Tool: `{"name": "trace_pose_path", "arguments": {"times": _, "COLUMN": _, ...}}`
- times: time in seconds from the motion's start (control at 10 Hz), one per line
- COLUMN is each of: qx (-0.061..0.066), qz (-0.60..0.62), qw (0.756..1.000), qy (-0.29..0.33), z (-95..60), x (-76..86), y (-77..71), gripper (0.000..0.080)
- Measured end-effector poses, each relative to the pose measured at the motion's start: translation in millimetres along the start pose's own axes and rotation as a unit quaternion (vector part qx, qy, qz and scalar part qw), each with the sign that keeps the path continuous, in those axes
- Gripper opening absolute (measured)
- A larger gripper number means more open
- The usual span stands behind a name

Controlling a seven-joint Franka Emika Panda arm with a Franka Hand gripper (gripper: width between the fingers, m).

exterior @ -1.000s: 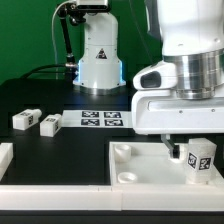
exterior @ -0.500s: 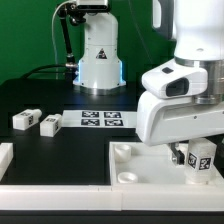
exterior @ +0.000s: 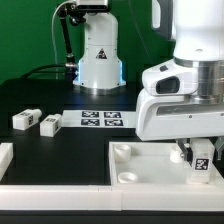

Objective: Assemble square table

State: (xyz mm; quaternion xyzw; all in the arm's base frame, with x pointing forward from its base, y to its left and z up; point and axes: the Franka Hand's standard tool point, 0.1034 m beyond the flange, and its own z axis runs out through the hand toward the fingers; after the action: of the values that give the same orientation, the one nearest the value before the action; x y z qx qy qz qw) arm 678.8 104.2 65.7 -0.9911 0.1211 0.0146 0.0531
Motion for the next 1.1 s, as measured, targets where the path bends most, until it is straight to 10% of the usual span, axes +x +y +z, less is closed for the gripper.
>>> {"name": "trace_pose_path", "arguments": {"times": 0.3, "qx": 0.029, "qz": 0.298, "qw": 0.954, "qy": 0.005, "z": -0.1, "x": 3.8, "y": 5.2, "gripper": 0.0287}}
{"name": "trace_pose_path", "arguments": {"times": 0.8, "qx": 0.036, "qz": 0.444, "qw": 0.895, "qy": 0.001, "z": 0.1, "x": 1.9, "y": 3.8, "gripper": 0.0288}}
{"name": "trace_pose_path", "arguments": {"times": 1.1, "qx": 0.064, "qz": 0.667, "qw": 0.742, "qy": -0.002, "z": 2.2, "x": 0.6, "y": -4.7, "gripper": 0.0288}}
